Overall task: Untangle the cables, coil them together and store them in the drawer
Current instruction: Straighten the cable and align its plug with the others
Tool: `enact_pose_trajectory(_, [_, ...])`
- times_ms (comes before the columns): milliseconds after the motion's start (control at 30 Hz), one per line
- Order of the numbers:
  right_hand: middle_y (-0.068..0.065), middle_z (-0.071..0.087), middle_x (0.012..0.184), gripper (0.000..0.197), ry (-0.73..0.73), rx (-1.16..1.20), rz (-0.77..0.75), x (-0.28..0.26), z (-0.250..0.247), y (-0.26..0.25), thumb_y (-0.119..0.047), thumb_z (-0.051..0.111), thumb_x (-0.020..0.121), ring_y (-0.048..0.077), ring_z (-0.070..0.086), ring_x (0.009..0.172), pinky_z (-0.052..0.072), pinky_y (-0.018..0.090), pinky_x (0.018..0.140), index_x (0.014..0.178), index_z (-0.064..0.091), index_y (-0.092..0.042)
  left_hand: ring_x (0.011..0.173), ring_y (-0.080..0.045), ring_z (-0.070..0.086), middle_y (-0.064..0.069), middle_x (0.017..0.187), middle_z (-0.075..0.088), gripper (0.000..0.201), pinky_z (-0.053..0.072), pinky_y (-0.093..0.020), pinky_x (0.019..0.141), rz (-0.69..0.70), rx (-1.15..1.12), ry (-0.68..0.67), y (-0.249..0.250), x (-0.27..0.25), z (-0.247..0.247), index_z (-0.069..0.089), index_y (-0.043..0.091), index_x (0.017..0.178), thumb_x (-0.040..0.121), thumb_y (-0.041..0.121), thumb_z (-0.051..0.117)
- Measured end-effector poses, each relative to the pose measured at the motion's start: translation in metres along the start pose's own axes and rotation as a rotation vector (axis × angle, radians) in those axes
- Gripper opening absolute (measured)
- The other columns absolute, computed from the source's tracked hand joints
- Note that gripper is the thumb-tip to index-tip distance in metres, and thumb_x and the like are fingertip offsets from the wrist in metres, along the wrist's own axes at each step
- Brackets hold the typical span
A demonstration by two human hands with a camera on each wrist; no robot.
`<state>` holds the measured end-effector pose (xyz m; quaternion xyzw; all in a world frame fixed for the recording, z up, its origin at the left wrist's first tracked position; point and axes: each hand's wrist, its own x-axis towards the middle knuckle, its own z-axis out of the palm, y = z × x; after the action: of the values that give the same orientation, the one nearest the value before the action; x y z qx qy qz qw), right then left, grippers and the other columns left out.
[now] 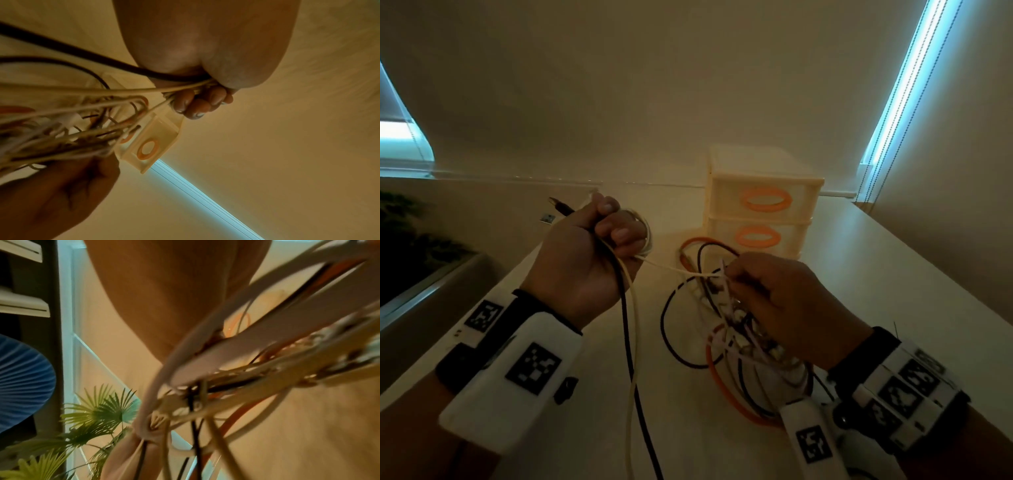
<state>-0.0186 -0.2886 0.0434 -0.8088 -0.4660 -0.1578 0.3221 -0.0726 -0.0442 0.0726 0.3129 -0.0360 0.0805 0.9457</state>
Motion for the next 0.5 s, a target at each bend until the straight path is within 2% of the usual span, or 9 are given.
enact_pose_trajectory(133, [-0.020, 0.064, 0.071, 0.010, -0.020, 0.128, 0.134, -0.002, 0.000, 0.006, -0.015, 0.046, 0.105, 0.001, 0.060, 0.060, 0.044, 0.013, 0.056, 0.098, 0.052, -0.019, 0.052, -0.009, 0.036, 0.007, 0.058, 0.031, 0.044, 0.031, -0.020, 0.047, -0.058, 0.024, 0.021, -0.013, 0.003, -0.005, 0.048, 0.018, 0.069, 0.108, 0.033, 0.036])
enact_pose_trajectory(233, [-0.001, 0.064, 0.060, 0.010, 0.026, 0.268, 0.250, -0.002, 0.002, 0.004, -0.018, 0.041, 0.107, 0.004, 0.056, 0.048, 0.047, 0.019, 0.050, 0.098, 0.046, -0.018, 0.052, -0.010, 0.036, 0.007, 0.059, 0.031, 0.044, 0.032, -0.020, 0.047, -0.074, 0.030, 0.022, -0.017, 0.005, -0.008, 0.049, 0.018, 0.069, 0.108, 0.034, 0.036])
enact_pose_trajectory(267, [0.004, 0.064, 0.060, 0.010, 0.042, 0.302, 0.277, -0.002, 0.003, 0.003, -0.019, 0.040, 0.107, 0.008, 0.056, 0.048, 0.050, 0.026, 0.051, 0.098, 0.044, -0.019, 0.052, -0.010, 0.036, 0.007, 0.059, 0.031, 0.044, 0.032, -0.020, 0.047, -0.078, 0.033, 0.023, -0.018, 0.005, -0.008, 0.049, 0.018, 0.069, 0.108, 0.034, 0.036])
enact_pose_trajectory(333, [0.008, 0.063, 0.063, 0.010, 0.078, 0.341, 0.283, -0.003, 0.006, 0.003, -0.019, 0.041, 0.107, 0.014, 0.056, 0.049, 0.051, 0.036, 0.052, 0.098, 0.044, -0.020, 0.052, -0.010, 0.035, 0.007, 0.060, 0.030, 0.043, 0.033, -0.020, 0.046, -0.075, 0.062, 0.034, -0.020, 0.006, -0.009, 0.049, 0.018, 0.069, 0.108, 0.033, 0.037])
enact_pose_trajectory(367, [0.006, 0.062, 0.065, 0.009, 0.115, 0.321, 0.254, -0.004, 0.006, 0.005, -0.019, 0.043, 0.106, 0.014, 0.055, 0.051, 0.050, 0.037, 0.053, 0.098, 0.046, -0.019, 0.052, -0.010, 0.035, 0.007, 0.060, 0.030, 0.043, 0.033, -0.020, 0.045, -0.072, 0.078, 0.039, -0.020, 0.006, -0.009, 0.049, 0.018, 0.069, 0.107, 0.033, 0.037])
enact_pose_trajectory(433, [-0.004, 0.057, 0.075, 0.007, 0.190, 0.188, 0.162, -0.005, 0.001, 0.010, -0.017, 0.050, 0.103, 0.012, 0.054, 0.063, 0.049, 0.031, 0.059, 0.096, 0.050, -0.018, 0.052, -0.009, 0.035, 0.007, 0.059, 0.030, 0.039, 0.032, -0.020, 0.045, -0.062, 0.088, 0.036, -0.021, 0.005, -0.007, 0.048, 0.018, 0.069, 0.105, 0.031, 0.039])
enact_pose_trajectory(500, [-0.007, 0.051, 0.091, 0.008, 0.215, 0.023, 0.084, -0.006, -0.006, 0.013, -0.015, 0.056, 0.100, 0.011, 0.052, 0.081, 0.045, 0.021, 0.070, 0.094, 0.053, -0.020, 0.052, -0.009, 0.034, 0.007, 0.058, 0.030, 0.035, 0.031, -0.019, 0.046, -0.054, 0.088, 0.027, -0.020, 0.004, -0.006, 0.048, 0.018, 0.070, 0.102, 0.031, 0.041])
